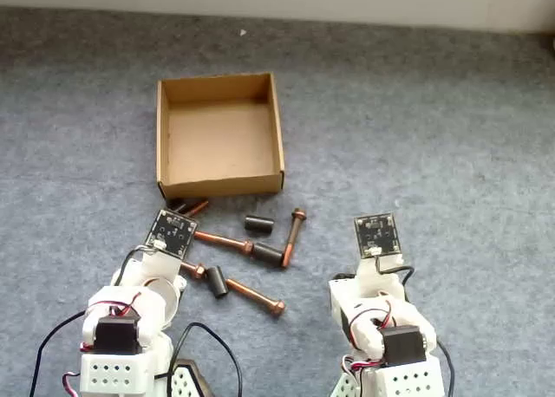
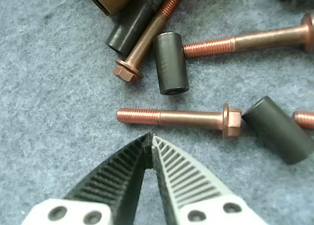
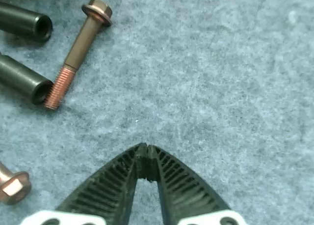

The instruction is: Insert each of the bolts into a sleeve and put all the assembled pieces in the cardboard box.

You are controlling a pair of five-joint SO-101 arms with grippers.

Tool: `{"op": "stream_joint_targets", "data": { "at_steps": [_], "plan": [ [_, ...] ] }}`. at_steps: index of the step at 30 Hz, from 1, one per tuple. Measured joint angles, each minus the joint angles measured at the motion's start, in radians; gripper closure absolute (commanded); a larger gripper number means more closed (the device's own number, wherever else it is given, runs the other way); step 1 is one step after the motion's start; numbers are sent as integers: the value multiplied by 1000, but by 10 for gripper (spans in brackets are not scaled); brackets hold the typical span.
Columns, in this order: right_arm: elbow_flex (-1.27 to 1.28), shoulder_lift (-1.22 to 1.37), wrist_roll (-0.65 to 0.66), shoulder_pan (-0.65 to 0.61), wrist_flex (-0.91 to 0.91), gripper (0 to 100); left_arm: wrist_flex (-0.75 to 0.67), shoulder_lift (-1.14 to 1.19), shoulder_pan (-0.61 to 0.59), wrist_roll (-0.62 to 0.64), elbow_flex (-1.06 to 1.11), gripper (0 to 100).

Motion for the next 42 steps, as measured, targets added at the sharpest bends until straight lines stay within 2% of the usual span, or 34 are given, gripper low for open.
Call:
{"op": "stream_joint_targets", "data": {
  "at_steps": [15,17,23,30,37,42],
  "plan": [
    [0,0,0,31,0,992,0,0,0,0,0,986],
    [0,0,40,54,-3,992,0,0,0,0,0,986],
    [0,0,318,114,-132,992,0,0,0,0,0,986],
    [-8,0,371,184,-166,961,0,0,0,0,0,986],
    [-292,18,377,184,-44,933,0,0,0,0,0,986],
    [-459,261,377,101,-40,931,0,0,0,0,0,986]
  ]
}}
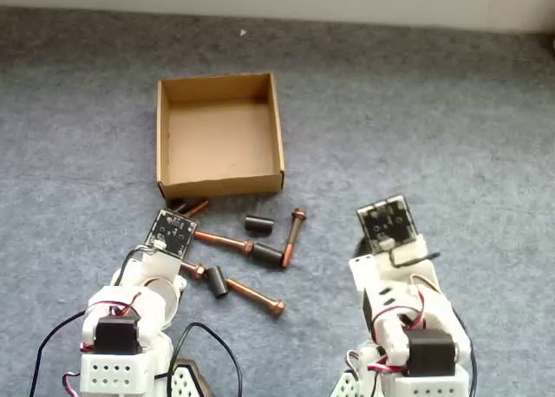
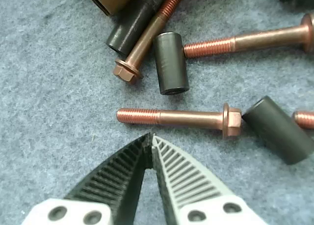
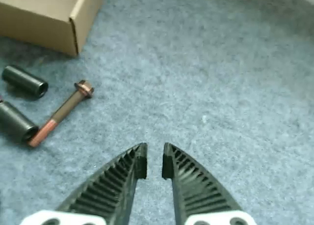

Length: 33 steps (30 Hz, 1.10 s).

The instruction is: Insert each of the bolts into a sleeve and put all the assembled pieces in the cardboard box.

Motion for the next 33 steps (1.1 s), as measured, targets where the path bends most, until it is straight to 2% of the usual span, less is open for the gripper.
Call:
{"op": "stream_joint_targets", "data": {
  "at_steps": [2,9,16,27,33],
  "plan": [
    [-75,141,0,-49,0,921,0,0,0,0,0,986],
    [-368,634,-28,-233,-2,772,0,0,0,0,0,986],
    [-578,1017,-28,-396,-35,771,0,0,0,0,0,986],
    [-700,1428,-28,-516,-256,771,0,0,0,0,0,986],
    [-783,1587,-28,-539,-285,771,0,0,0,0,0,986]
  ]
}}
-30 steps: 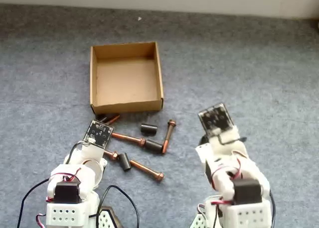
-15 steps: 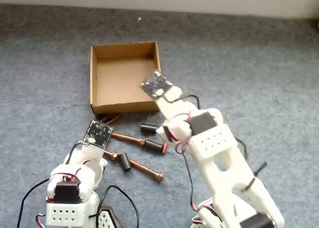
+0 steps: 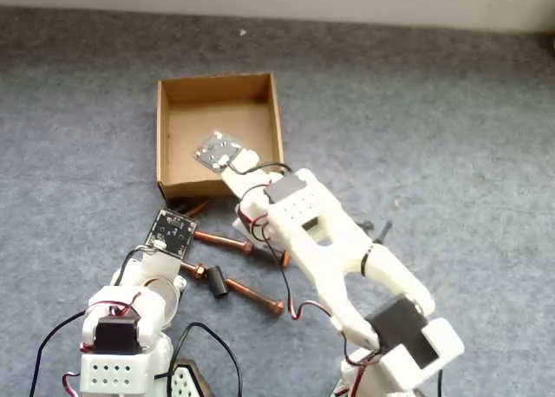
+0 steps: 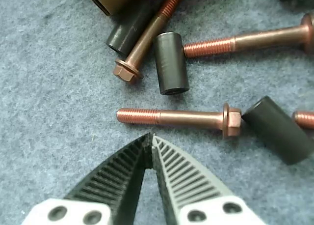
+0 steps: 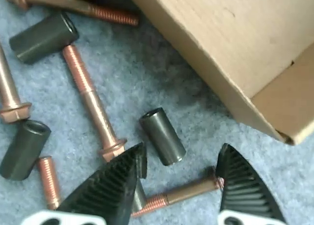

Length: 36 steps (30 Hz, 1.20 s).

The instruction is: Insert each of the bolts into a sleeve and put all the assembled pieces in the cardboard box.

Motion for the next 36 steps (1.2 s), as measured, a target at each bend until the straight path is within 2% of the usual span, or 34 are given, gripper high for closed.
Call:
{"op": "stream_joint_targets", "data": {
  "at_steps": [17,19,24,32,36],
  "plan": [
    [-81,238,58,-3,-48,775,0,0,0,0,0,986],
    [-81,241,58,-3,-48,815,0,0,0,0,0,986],
    [-92,241,58,-2,-55,998,0,0,0,0,0,986],
    [-101,245,58,-2,-71,994,0,0,0,0,0,986],
    [-100,206,58,-6,-12,994,0,0,0,0,0,986]
  ]
}}
